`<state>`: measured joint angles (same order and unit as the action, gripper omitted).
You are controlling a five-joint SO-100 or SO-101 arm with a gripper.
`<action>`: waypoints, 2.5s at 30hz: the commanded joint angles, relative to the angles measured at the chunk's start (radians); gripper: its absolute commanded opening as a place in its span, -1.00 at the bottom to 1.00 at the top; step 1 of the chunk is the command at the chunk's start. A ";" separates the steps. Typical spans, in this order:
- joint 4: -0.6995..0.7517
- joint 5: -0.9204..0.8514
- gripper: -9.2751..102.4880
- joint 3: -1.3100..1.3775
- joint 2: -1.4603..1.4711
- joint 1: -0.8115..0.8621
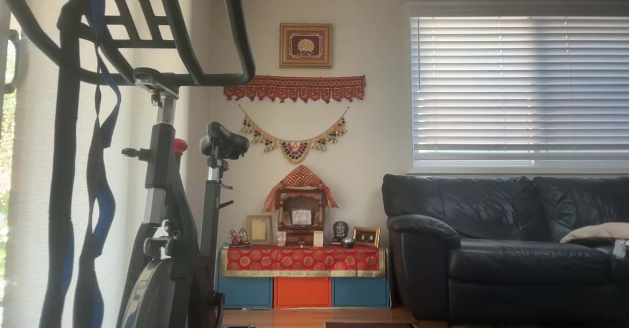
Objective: Sort medicines into box.
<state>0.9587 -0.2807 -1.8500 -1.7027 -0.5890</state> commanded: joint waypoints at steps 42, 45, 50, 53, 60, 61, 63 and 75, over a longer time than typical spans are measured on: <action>0.225 0.114 -0.81 0.155 -0.330 0.103; 0.261 0.140 -0.81 0.193 -0.360 0.135; 0.307 0.166 -0.81 0.282 -0.336 0.202; 0.264 0.173 -0.81 0.273 -0.319 0.255; 0.245 0.164 -0.81 0.356 -0.198 0.345; 0.238 0.164 -0.81 0.360 -0.187 0.351; 0.213 0.163 -0.81 0.362 -0.164 0.357; 0.173 0.206 -0.81 0.555 0.083 0.373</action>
<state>1.1367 -0.0828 -1.4389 -1.6230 -0.2255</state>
